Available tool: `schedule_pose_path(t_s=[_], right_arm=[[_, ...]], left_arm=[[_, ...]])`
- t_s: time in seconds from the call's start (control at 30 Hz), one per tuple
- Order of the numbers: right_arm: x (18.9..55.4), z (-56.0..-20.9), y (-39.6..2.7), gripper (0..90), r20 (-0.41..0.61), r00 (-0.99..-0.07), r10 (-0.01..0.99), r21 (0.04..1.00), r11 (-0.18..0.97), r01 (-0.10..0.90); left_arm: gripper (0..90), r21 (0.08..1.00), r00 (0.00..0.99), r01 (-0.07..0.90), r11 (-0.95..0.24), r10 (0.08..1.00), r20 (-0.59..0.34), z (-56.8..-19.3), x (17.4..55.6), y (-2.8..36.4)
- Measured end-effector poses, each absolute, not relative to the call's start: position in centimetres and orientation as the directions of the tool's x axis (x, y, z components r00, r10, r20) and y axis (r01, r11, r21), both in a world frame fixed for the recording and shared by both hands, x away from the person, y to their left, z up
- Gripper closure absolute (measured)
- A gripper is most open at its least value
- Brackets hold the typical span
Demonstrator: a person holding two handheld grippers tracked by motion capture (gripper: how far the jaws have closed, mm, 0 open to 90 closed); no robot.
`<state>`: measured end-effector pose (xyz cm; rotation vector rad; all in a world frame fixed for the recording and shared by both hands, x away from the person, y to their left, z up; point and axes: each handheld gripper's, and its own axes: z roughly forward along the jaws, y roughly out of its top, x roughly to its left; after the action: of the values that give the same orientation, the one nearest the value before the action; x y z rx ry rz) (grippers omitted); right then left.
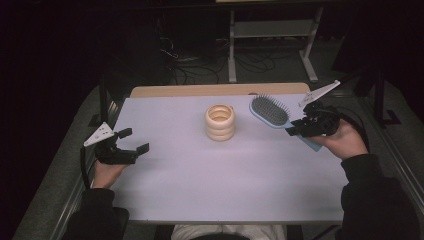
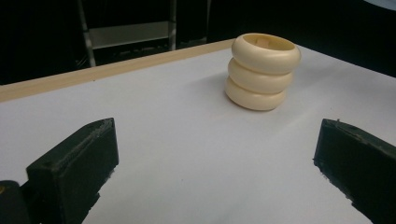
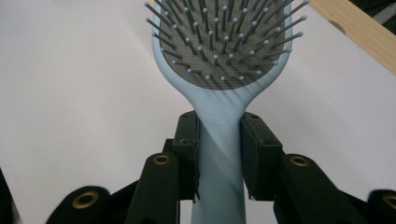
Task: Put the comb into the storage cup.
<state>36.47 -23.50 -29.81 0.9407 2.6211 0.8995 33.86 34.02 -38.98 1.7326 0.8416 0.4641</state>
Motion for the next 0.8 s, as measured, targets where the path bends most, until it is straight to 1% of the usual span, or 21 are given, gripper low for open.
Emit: schedule_pose_path(t_s=[0.2, 0.3, 0.7, 0.8], right_arm=[[37.0, -29.8, -22.2, 68.4, -0.024, -0.784, 0.621, 0.597, 0.637, 0.487], [37.3, -29.6, -21.5, 68.3, -0.036, -0.788, 0.614, 0.597, 0.646, 0.476], [37.8, -26.8, -19.5, 68.4, -0.062, -0.806, 0.589, 0.644, 0.641, 0.418], [37.8, -26.5, -18.9, 68.3, -0.069, -0.811, 0.580, 0.635, 0.653, 0.413]], left_arm=[[0.0, 0.945, 0.665, 0.301, -0.124, 0.738, -0.115, -38.5, 33.7, 34.1], [0.0, 0.950, 0.680, 0.286, -0.124, 0.725, -0.110, -37.9, 33.6, 33.5], [0.0, 0.938, 0.716, 0.290, -0.190, 0.694, -0.081, -37.1, 34.2, 31.5], [0.0, 0.928, 0.725, 0.299, -0.223, 0.685, -0.070, -37.1, 34.5, 31.0]])
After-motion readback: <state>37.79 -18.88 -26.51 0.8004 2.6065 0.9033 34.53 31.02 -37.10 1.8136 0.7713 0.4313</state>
